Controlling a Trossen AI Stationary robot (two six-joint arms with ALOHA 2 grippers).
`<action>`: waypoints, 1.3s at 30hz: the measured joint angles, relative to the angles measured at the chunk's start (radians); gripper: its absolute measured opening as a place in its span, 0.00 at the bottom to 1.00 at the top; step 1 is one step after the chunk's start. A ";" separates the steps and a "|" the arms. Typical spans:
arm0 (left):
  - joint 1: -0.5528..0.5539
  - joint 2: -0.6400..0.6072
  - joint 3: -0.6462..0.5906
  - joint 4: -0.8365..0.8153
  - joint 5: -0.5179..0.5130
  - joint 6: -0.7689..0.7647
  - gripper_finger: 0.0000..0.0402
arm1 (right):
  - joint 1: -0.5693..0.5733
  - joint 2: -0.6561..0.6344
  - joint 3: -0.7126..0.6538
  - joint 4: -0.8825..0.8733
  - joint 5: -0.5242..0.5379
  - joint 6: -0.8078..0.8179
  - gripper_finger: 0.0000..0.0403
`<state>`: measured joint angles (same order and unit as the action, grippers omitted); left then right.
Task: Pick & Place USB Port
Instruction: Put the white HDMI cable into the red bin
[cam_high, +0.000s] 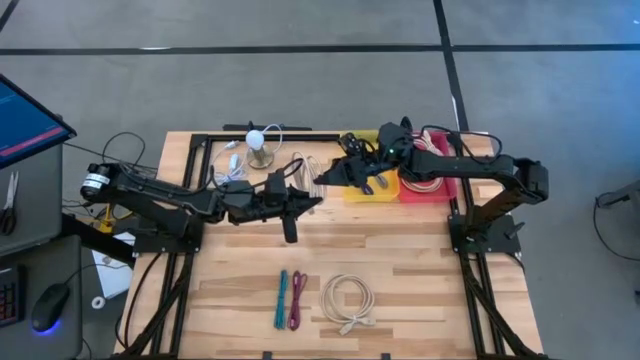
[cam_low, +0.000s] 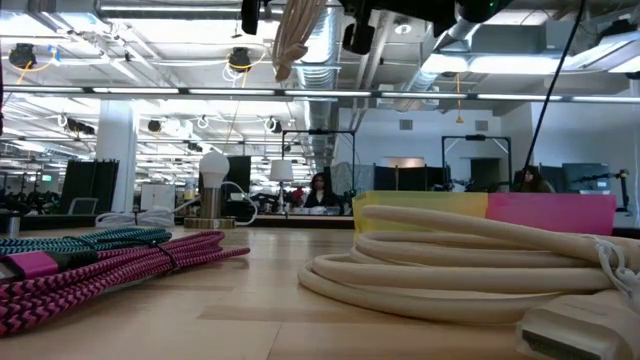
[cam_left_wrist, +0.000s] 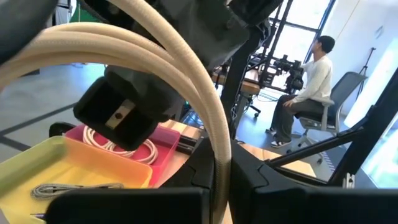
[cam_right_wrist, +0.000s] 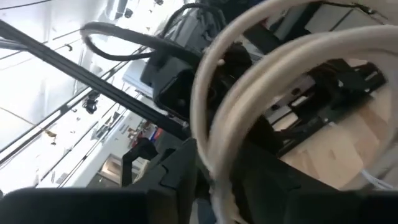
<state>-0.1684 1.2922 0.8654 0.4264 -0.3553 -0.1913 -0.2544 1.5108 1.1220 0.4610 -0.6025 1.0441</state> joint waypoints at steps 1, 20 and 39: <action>0.000 0.000 0.000 0.001 0.000 0.000 0.04 | 0.000 0.000 -0.001 0.000 0.000 -0.003 0.25; 0.000 -0.002 0.001 0.004 -0.048 -0.001 0.26 | -0.010 0.000 -0.001 -0.011 0.027 -0.086 0.01; -0.001 -0.033 0.002 -0.059 -0.125 0.068 0.50 | -0.127 -0.094 -0.001 -0.255 0.009 -0.219 0.00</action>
<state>-0.1692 1.2590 0.8669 0.3679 -0.4803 -0.1238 -0.3812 1.4165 1.1210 0.2064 -0.5931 0.8256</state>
